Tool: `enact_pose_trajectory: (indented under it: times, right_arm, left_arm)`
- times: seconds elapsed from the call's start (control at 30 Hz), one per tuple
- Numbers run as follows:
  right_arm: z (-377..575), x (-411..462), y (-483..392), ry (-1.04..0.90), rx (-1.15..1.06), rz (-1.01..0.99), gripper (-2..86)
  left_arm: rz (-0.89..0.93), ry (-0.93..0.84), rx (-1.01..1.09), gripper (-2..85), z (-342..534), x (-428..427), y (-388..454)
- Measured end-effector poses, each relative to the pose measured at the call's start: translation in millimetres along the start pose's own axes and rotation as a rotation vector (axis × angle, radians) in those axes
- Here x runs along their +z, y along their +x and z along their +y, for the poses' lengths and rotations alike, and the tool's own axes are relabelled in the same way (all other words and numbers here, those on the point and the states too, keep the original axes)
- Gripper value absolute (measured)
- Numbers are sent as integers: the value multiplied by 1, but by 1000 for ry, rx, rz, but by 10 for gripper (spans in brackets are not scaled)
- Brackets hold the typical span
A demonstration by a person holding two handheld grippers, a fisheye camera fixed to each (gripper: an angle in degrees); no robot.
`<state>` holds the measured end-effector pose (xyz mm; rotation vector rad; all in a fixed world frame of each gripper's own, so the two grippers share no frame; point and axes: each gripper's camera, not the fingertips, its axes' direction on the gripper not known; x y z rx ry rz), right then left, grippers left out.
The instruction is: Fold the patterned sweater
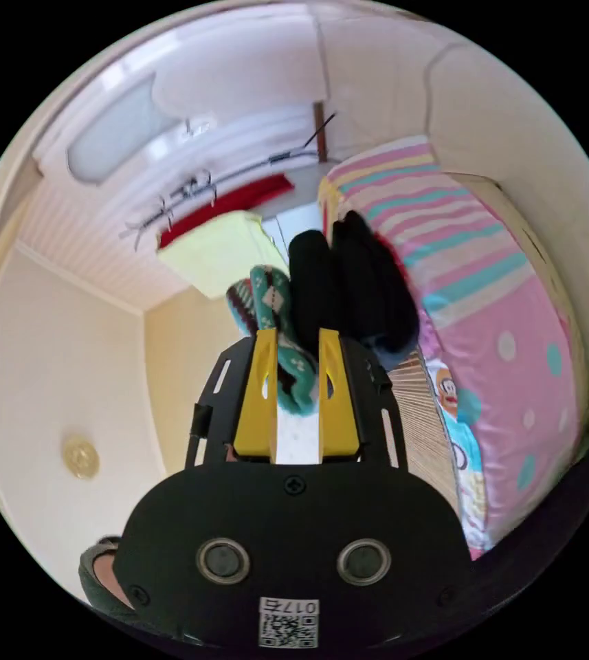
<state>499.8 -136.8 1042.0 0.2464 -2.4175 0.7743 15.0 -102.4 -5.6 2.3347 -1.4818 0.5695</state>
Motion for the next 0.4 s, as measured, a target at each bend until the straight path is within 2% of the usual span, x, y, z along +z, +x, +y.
enact_pose_trajectory:
  times: [0.07,0.13,0.23,0.3,0.4]
  right_arm:
    - [40,-31,38,150,80,-55,41]
    - [69,-44,64,198,163,-50,24]
    - [111,-41,94,170,277,39,14]
    - [129,-23,109,58,305,83,10]
    - [157,32,134,-283,383,260,6]
  left_arm:
    - [99,15,-50,102,35,4,-21]
    - [161,-11,-101,103,56,11,-31]
    - [258,-73,-123,103,60,-10,-29]
    - [210,-46,-78,101,58,-41,-12]
    - [138,-85,28,99,51,-69,21]
